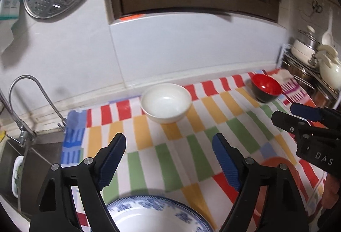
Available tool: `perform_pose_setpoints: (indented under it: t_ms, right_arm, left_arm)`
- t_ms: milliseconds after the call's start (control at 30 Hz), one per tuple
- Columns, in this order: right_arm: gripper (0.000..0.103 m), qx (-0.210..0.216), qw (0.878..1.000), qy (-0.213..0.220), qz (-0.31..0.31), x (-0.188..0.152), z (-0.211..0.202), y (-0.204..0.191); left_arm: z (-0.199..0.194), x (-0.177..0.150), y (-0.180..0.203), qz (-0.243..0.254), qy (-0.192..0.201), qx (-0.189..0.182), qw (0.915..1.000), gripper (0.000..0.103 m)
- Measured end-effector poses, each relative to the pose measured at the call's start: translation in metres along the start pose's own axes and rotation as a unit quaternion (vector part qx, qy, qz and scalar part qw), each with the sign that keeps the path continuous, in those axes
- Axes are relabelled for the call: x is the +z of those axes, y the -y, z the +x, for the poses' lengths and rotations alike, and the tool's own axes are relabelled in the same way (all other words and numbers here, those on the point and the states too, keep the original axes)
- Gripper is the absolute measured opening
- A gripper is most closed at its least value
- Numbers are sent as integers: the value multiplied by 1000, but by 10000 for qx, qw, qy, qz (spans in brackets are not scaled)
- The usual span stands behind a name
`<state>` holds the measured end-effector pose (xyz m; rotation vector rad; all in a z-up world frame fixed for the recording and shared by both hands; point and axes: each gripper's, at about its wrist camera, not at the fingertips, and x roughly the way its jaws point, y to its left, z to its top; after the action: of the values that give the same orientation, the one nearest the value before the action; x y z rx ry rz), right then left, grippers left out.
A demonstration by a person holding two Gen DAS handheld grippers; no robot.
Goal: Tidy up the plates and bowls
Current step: 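Move both grippers to the white bowl by the wall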
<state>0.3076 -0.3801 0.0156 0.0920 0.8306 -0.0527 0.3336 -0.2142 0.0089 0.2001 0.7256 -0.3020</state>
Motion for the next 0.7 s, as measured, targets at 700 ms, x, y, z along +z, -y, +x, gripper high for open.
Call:
perform_pose_setpoints:
  t_ms: [700]
  right_arm:
    - [54,233,9952,-513,-795,75,121,-32]
  left_arm:
    - [107,44,-59,-51,-487,454,9978,83]
